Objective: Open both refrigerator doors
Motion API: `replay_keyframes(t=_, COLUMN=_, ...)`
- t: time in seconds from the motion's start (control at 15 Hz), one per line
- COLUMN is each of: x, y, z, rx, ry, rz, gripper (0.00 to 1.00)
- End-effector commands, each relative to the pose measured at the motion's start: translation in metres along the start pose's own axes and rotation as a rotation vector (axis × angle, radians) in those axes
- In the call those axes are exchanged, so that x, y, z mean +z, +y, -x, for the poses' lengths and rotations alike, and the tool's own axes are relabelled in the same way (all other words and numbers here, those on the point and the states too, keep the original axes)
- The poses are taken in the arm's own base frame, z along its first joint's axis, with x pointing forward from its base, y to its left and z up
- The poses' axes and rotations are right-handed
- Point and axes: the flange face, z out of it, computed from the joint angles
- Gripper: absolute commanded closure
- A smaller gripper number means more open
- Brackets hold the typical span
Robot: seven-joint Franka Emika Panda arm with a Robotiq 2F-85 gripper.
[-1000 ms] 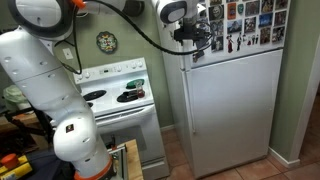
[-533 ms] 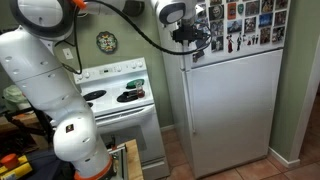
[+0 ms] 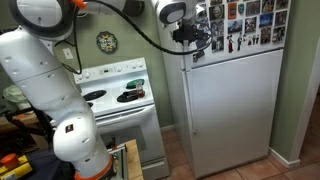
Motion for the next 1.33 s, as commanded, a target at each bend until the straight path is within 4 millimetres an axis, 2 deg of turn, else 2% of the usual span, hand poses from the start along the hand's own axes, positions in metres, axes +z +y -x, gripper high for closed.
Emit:
replay_keyframes(t=0.0, x=-0.041, y=0.025, z=0.032, rx=0.009, ry=-0.015, rz=0.045, gripper=0.92)
replay_keyframes(t=0.2, x=-0.060, y=0.029, z=0.044, rx=0.017, ry=-0.004, rz=0.056, gripper=0.92)
replay_keyframes(t=0.67, x=-0.111, y=0.060, z=0.077, rx=0.018, ry=-0.005, rz=0.099, gripper=0.92)
replay_keyframes(t=0.8, x=-0.120, y=0.066, z=0.082, rx=0.026, ry=-0.011, rz=0.127, gripper=0.43)
replay_keyframes(t=0.93, x=-0.127, y=0.070, z=0.086, rx=0.035, ry=-0.014, rz=0.159, gripper=0.40)
replay_keyframes(t=1.27, x=-0.142, y=0.088, z=0.094, rx=0.030, ry=-0.016, rz=0.278, gripper=0.03)
